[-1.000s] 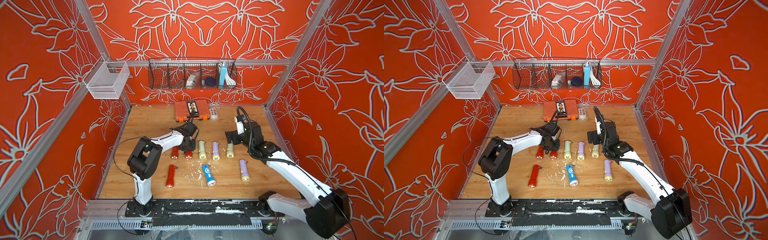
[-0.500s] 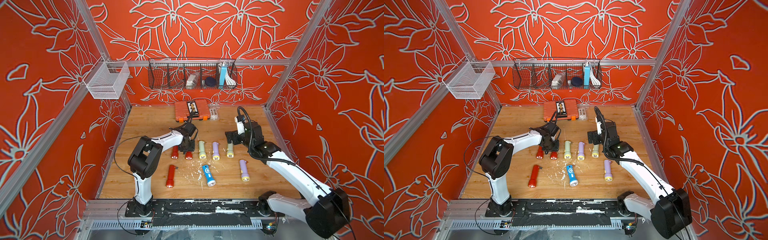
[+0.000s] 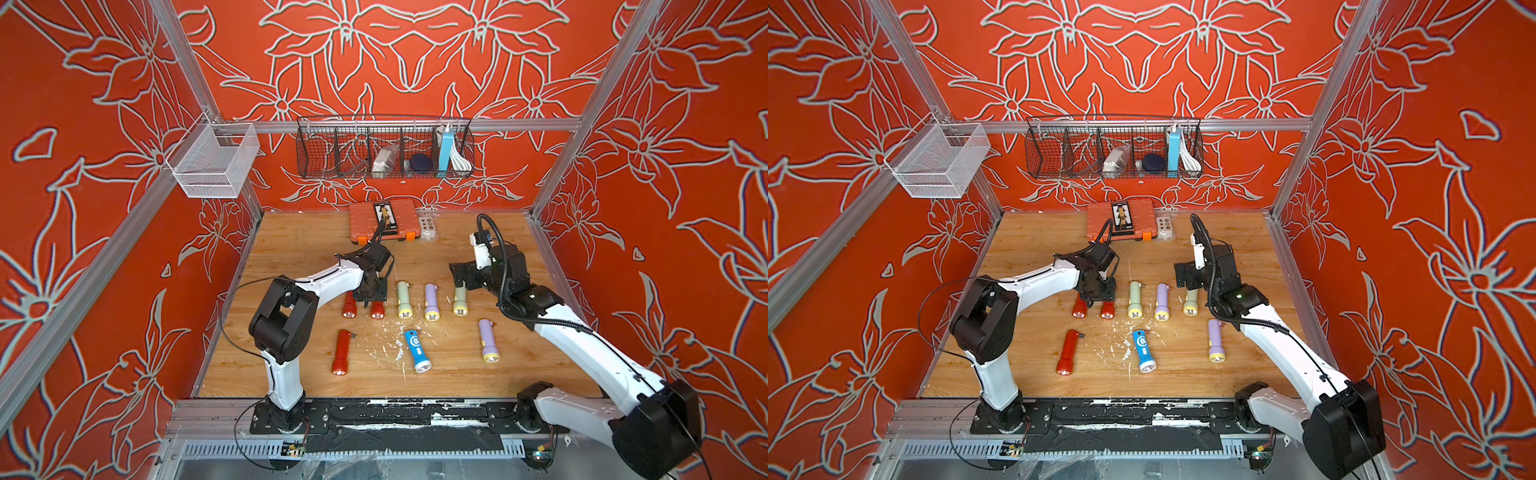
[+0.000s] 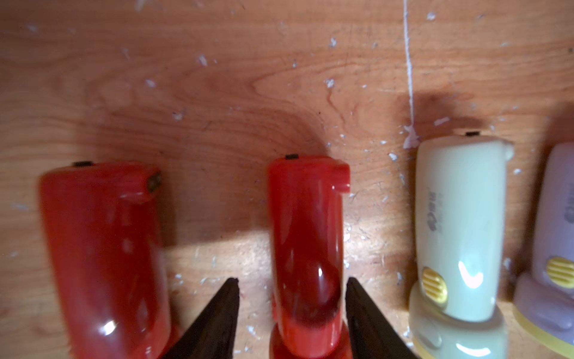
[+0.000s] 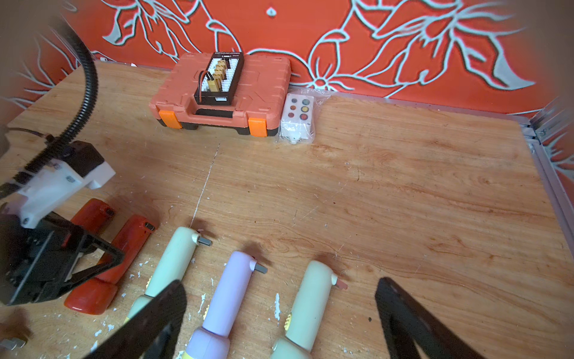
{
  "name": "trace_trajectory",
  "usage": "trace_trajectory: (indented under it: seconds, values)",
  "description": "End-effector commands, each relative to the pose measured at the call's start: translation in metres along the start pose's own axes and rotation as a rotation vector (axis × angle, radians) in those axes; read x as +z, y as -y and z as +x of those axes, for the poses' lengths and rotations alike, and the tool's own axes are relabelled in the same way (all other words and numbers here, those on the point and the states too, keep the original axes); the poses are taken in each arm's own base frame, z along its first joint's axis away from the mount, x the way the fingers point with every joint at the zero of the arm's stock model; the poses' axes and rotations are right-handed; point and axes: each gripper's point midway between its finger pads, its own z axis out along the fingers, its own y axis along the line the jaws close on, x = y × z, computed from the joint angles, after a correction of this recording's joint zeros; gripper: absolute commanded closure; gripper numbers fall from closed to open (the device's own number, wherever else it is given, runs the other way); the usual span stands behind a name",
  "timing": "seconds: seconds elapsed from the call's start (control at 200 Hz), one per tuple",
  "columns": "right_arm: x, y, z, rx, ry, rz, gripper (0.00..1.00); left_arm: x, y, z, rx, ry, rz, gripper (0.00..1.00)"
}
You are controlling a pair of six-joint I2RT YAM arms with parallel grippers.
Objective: Close the plug at the bottom of the flashlight
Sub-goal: Place the flashlight at the center of the board, then pick up the flashlight from the center of the board.
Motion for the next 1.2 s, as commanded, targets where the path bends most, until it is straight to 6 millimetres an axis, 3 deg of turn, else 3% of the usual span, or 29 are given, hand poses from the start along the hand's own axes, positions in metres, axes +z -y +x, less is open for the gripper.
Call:
trace_trajectory:
  seconds: [0.0, 0.23, 0.55, 0.901, 1.196]
  values:
    - [-0.002, 0.0, 0.0, 0.018, 0.011, -0.009, 0.02, -0.034, 0.0, -0.014, 0.014, 0.067, 0.002, 0.44]
    - [-0.001, 0.0, 0.001, 0.021, 0.007, -0.013, 0.02, -0.058, 0.025, -0.017, 0.001, 0.101, 0.109, 0.41]
    - [0.007, -0.001, 0.008, 0.033, -0.02, -0.023, 0.02, -0.062, 0.064, -0.025, 0.044, 0.091, 0.187, 0.39]
    - [-0.003, 0.006, 0.007, 0.034, -0.004, 0.0, 0.02, -0.028, 0.091, -0.019, 0.108, 0.023, 0.151, 0.37]
    - [-0.01, 0.01, 0.004, 0.032, 0.022, 0.019, 0.02, 0.001, 0.101, -0.012, 0.166, -0.033, 0.09, 0.36]
